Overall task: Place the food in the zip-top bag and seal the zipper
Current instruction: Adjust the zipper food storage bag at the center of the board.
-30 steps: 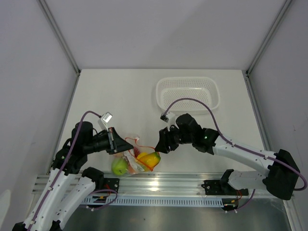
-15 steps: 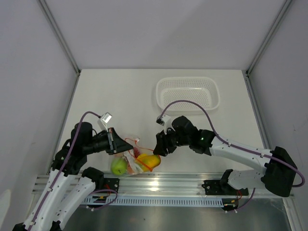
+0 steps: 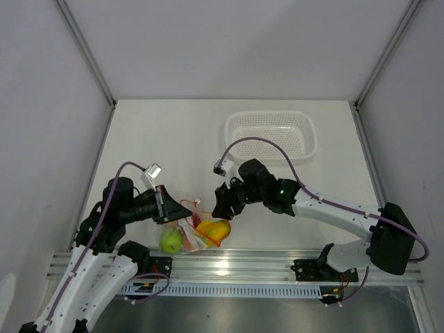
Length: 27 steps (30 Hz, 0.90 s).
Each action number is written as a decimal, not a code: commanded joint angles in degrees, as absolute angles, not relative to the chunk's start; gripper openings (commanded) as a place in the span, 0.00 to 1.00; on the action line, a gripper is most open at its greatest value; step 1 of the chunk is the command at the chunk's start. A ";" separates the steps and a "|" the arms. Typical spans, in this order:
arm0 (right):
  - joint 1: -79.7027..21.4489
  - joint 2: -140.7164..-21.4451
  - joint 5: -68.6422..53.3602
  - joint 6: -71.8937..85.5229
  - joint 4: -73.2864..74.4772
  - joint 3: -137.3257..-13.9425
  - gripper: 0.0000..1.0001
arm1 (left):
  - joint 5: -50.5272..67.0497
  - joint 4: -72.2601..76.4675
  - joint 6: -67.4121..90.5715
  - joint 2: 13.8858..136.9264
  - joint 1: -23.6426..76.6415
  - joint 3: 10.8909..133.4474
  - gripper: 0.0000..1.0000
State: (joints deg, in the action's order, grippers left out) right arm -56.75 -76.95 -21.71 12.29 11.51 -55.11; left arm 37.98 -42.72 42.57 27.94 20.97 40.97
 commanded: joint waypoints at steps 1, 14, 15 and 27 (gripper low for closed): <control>-57.30 -79.18 -26.98 9.85 10.20 -57.65 0.53 | 39.73 -40.69 43.24 27.42 20.57 40.96 0.01; -58.10 -86.48 -13.11 11.25 11.16 -58.79 0.10 | 39.64 -41.74 42.46 26.99 20.57 41.22 0.01; -58.10 -86.57 -11.88 11.69 11.60 -58.80 0.07 | 39.20 -42.18 42.02 26.98 20.57 41.05 0.00; -60.99 -74.19 -6.76 25.56 29.94 -68.18 0.00 | 35.32 -44.66 38.49 25.58 20.83 43.59 0.01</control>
